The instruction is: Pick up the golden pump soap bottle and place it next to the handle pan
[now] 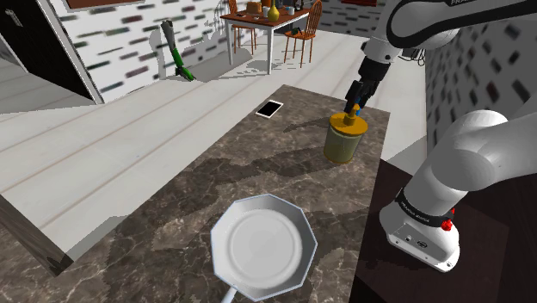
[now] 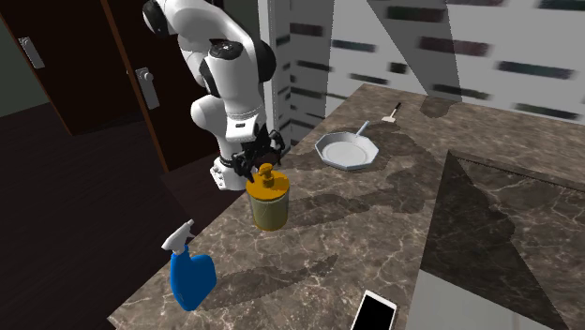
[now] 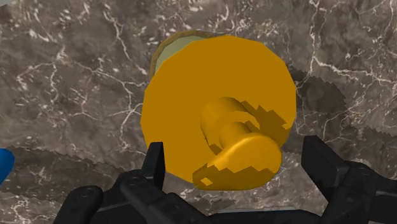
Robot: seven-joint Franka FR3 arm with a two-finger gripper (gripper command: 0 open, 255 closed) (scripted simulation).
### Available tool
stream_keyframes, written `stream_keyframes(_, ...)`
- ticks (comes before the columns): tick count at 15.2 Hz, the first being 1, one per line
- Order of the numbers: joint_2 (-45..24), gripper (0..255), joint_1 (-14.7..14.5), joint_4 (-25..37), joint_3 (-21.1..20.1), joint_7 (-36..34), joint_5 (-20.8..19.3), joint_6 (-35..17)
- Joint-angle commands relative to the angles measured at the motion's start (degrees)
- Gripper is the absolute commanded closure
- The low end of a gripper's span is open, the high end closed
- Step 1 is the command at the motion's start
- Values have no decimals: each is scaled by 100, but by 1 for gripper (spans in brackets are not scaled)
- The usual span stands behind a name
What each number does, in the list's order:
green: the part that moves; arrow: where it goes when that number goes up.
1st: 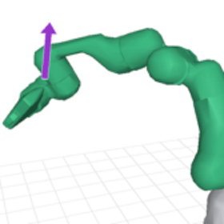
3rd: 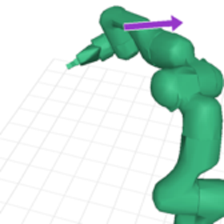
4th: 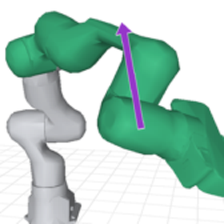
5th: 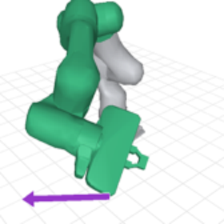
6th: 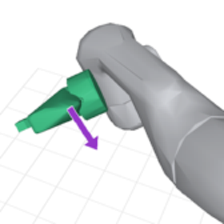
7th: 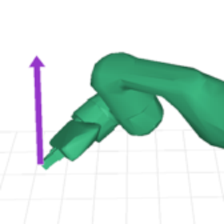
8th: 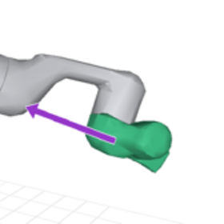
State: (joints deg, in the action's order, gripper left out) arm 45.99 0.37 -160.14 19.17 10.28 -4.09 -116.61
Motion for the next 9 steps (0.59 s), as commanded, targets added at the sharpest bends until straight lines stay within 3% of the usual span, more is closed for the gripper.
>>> stream_keyframes(1, -65, 0, -16, -127, 12, -2, 1, -195)
stream_keyframes(9, -86, 0, -19, -159, 18, -1, 1, -250)
